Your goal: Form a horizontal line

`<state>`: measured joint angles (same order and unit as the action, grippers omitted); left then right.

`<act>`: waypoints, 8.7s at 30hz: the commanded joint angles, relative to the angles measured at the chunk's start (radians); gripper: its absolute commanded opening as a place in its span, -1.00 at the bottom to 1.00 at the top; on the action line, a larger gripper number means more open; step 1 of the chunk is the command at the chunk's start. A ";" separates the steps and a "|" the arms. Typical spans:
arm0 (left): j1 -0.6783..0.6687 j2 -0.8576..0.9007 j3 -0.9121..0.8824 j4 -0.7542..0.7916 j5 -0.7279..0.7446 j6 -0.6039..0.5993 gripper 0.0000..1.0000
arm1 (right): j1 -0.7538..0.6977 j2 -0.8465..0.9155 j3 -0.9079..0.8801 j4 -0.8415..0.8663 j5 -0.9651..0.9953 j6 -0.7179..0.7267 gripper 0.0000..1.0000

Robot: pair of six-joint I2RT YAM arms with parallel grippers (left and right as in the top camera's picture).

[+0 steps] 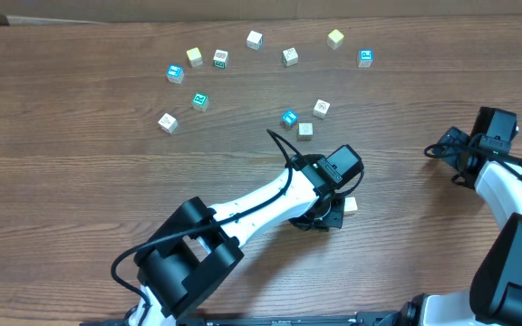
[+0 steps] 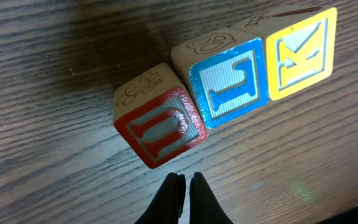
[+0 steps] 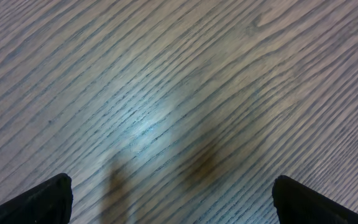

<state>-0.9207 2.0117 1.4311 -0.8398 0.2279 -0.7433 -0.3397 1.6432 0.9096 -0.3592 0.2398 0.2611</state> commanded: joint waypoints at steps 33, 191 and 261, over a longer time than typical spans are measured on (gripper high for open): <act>0.011 0.018 -0.001 0.014 0.005 -0.012 -0.92 | -0.002 0.001 0.006 0.006 0.003 0.003 1.00; 0.098 0.037 -0.016 -0.019 -0.032 -0.019 -0.92 | -0.002 0.001 0.006 0.006 0.003 0.003 1.00; 0.663 -0.322 0.019 0.001 -0.051 0.451 0.22 | -0.002 0.001 0.006 0.006 0.003 0.003 1.00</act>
<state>-0.3214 1.7020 1.4353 -0.8375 0.2031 -0.3798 -0.3397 1.6432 0.9096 -0.3588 0.2401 0.2615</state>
